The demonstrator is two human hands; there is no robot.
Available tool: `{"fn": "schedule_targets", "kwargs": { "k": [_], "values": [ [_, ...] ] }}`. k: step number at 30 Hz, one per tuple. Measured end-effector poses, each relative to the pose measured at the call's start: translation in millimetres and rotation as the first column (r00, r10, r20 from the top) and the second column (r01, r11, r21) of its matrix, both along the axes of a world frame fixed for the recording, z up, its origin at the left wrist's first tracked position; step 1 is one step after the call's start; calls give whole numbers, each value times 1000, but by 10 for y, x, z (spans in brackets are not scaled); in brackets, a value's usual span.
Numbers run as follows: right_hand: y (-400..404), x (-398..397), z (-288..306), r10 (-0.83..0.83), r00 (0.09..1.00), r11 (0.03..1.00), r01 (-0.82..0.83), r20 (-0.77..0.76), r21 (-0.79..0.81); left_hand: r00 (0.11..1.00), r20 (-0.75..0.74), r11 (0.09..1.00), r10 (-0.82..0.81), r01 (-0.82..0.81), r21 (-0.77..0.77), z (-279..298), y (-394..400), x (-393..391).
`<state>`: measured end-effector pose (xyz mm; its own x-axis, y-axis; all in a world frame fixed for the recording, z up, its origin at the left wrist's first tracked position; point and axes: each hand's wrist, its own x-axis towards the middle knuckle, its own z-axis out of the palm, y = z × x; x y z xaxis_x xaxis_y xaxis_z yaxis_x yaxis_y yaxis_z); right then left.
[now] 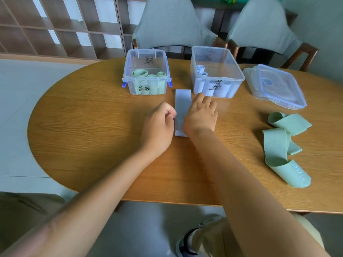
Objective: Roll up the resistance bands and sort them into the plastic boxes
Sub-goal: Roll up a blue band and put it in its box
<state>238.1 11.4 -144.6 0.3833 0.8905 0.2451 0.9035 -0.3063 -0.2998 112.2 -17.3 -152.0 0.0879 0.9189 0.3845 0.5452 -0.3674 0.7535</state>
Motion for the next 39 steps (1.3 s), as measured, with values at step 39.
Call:
{"fn": "schedule_targets", "kwargs": {
  "k": [39],
  "values": [
    [-1871, -786, 160, -39, 522, 943, 301, -852, 141, 979, -148, 983, -143, 158, 95, -25, -801, -707]
  ]
}}
